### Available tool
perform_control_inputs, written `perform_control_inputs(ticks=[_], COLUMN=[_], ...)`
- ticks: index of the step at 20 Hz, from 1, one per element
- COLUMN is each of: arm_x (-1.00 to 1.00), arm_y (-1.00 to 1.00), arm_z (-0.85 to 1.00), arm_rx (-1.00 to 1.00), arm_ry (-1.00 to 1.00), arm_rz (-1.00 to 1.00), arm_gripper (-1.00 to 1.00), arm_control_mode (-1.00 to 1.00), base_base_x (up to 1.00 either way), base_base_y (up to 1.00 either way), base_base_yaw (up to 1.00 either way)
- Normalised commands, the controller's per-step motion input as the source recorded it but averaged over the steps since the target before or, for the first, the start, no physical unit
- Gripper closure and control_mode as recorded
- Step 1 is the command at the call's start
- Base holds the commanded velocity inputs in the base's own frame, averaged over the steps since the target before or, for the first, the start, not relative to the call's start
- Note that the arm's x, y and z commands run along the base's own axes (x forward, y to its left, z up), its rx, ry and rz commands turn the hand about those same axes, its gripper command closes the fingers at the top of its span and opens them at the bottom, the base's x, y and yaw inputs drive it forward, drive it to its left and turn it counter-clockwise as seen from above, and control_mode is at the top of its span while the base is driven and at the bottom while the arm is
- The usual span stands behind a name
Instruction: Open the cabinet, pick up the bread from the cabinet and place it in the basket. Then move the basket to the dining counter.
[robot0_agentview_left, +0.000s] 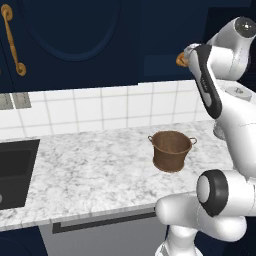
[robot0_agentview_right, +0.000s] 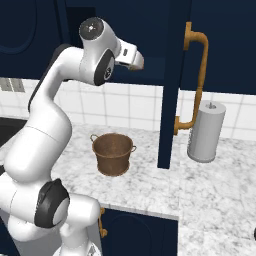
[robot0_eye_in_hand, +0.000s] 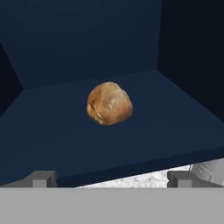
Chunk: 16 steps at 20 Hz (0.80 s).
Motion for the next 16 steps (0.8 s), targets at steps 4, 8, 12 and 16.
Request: perform_control_inputs(ticks=[4, 8, 12, 16], arm_x=[0.53, 0.46, 0.45, 0.44], arm_y=[0.0, -0.01, -0.25, -0.13], arm_z=[-0.19, -0.03, 0.0, -0.01], arm_rx=[0.0, 0.0, 0.0, 0.0], arm_ry=[0.01, 0.0, 0.0, 0.03], arm_rz=[0.03, 0.04, 0.03, 0.02], arm_gripper=[-1.0, -1.0, -1.0, -1.0], arm_control_mode=[-1.0, -1.0, -1.0, -1.0], base_base_x=[0.0, 0.0, 0.0, 0.0], base_base_y=[0.0, 0.0, 0.0, 0.0], base_base_yaw=[0.0, 0.0, 0.0, 0.0])
